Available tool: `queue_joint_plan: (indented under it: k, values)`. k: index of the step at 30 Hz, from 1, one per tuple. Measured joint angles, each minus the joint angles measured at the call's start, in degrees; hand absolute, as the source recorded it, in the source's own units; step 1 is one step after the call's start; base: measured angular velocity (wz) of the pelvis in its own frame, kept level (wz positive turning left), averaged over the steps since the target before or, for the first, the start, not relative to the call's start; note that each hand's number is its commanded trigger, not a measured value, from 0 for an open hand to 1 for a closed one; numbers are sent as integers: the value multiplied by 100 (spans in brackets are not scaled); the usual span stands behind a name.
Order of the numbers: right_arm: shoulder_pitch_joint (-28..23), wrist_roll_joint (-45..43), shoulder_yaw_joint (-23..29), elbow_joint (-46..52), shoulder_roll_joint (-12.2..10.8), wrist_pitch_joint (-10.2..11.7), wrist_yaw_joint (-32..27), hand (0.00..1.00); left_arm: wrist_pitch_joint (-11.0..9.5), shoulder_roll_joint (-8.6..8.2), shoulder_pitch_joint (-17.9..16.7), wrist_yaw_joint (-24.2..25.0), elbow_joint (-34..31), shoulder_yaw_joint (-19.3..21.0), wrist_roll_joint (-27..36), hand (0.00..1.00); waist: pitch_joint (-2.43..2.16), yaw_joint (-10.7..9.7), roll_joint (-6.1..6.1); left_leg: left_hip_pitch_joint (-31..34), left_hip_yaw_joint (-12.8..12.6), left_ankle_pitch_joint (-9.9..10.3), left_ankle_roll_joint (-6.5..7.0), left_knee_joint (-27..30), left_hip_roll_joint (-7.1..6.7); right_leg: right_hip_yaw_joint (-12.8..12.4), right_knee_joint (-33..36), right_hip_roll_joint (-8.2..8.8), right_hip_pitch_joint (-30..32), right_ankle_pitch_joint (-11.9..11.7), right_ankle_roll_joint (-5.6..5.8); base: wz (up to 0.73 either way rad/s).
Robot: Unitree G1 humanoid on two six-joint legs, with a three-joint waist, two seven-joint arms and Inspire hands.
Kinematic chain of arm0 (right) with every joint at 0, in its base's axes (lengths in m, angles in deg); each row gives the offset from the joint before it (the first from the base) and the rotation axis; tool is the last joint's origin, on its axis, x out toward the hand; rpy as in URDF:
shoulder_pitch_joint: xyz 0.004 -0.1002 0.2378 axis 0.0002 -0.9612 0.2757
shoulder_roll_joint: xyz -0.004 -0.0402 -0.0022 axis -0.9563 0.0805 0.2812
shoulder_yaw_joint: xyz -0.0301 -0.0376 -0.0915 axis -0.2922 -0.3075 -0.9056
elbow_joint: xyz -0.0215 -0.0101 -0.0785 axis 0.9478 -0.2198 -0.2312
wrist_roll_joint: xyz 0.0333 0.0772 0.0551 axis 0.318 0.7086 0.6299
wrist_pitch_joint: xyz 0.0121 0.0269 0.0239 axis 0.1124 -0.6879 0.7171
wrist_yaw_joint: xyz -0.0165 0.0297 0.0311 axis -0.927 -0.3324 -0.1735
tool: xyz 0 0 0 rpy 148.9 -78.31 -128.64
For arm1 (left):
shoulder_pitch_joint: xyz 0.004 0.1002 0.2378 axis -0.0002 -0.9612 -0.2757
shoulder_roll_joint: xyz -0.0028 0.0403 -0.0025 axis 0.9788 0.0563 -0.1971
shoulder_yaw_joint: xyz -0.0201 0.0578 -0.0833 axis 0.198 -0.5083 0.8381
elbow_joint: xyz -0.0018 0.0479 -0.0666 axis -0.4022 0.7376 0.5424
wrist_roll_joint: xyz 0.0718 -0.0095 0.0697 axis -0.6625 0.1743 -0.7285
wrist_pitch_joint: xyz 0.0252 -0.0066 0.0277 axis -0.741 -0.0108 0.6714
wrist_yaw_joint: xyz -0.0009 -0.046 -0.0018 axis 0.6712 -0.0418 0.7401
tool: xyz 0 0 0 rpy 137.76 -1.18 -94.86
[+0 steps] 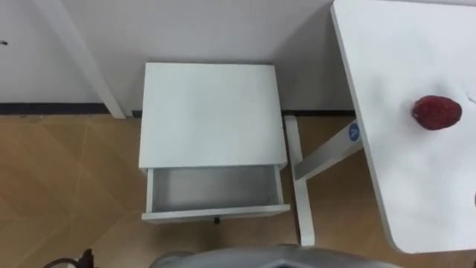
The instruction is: Put apple and close drawer
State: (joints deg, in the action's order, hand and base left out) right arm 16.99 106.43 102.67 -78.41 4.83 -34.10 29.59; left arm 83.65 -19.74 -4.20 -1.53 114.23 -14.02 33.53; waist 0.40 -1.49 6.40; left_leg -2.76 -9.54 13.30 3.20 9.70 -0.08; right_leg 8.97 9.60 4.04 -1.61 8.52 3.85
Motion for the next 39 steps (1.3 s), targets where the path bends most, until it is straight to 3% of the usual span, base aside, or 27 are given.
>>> queue_joint_plan:
  k: [3, 9, 11, 19, 26, 35, 39]
  values:
    - [0, -19, -205, -20, 110, -32, 332, 0, 4, 14, -7, 0, 5, -8, -18, 0, -4, 37, 6, -7, 45, 0, 0, 12, 0, 65, -6, 3, -39, 0, 0, 8]
    - [-15, -449, -254, -78, 116, -177, 851, 0, 92, 24, -39, 0, 43, -9, -25, 0, -5, 174, 3, -102, 107, 0, -1, 13, 0, 121, -18, 5, -170, 0, 0, 7]
    - [-17, -449, -254, -88, 116, -182, 950, 0, 116, 25, -39, 0, 43, -10, -24, 0, -4, 165, 8, -105, 175, -1, -1, 13, -6, 219, -28, 15, -204, 0, 0, 18]
    - [-10, -788, -255, -686, 116, -215, 1382, 0, 127, 23, -119, -28, 44, -2, -18, 0, -13, 193, -6, -195, 206, -1, -1, 29, -27, 225, -103, 29, -340, 0, 0, 2]
    - [2, -880, -413, -1242, 116, -214, 1581, 0, 111, 17, -122, -32, 157, -15, -20, 0, 1, 186, -27, -172, 221, 0, -2, 70, -29, 235, -103, 31, -368, 0, 0, 0]
    - [-4, -885, -428, -1452, 116, -183, 1713, 0, 62, 17, -118, -56, 163, -25, -17, 0, -20, 175, -84, -137, 217, -1, -4, 75, -28, 222, -98, 27, -326, -6, -9, 0]
    - [-62, -882, -559, -1451, 116, -55, 1725, 0, 10, 27, -110, -76, 164, -40, 4, 0, -27, 179, -75, -180, 216, -1, -4, 81, -27, 223, -98, 29, -339, -5, -9, 0]
